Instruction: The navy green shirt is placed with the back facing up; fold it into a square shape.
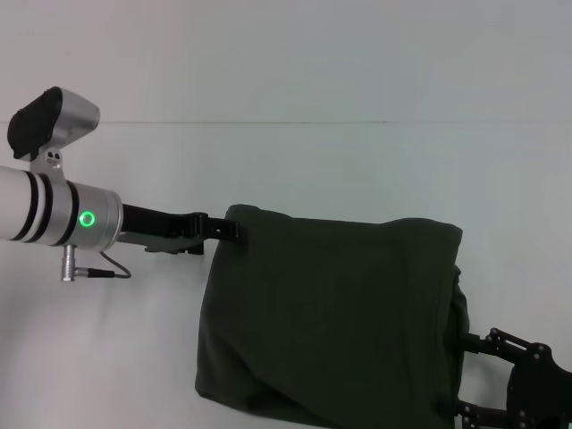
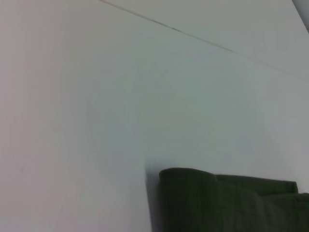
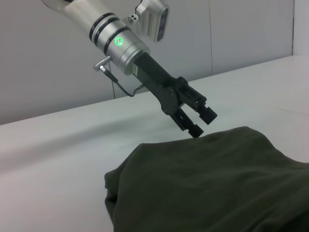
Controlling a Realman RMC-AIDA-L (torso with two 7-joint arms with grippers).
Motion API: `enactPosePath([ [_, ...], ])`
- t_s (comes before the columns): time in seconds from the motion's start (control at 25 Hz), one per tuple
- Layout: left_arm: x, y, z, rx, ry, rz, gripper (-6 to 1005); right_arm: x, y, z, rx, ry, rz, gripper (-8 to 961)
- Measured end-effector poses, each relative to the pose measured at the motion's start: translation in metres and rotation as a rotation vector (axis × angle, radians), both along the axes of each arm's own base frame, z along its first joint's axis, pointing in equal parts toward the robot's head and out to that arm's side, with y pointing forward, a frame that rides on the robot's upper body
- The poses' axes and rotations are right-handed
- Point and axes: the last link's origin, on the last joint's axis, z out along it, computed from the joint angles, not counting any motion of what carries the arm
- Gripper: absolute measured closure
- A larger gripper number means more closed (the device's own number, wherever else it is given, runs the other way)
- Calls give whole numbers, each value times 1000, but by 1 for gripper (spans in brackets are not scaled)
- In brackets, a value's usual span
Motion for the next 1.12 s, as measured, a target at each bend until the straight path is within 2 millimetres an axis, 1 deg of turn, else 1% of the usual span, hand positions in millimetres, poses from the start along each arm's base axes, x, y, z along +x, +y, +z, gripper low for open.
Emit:
enactPosePath([
  [0.16,0,2,-2,19,9,2,88,0,0,1,0,0,3,41],
  [0.32,1,1,-9,24,14,-2,96,0,0,1,-1,1,5,42],
  [0.64,5,-1,-17,10,10,-9,112,0,-1,1,-8,-5,7,42],
  [0.88,10,-4,-26,-11,12,-24,123,0,0,1,-8,-5,9,42],
  [1.12,16,-2,-29,3,21,-63,135,0,1,2,-7,-6,9,41],
])
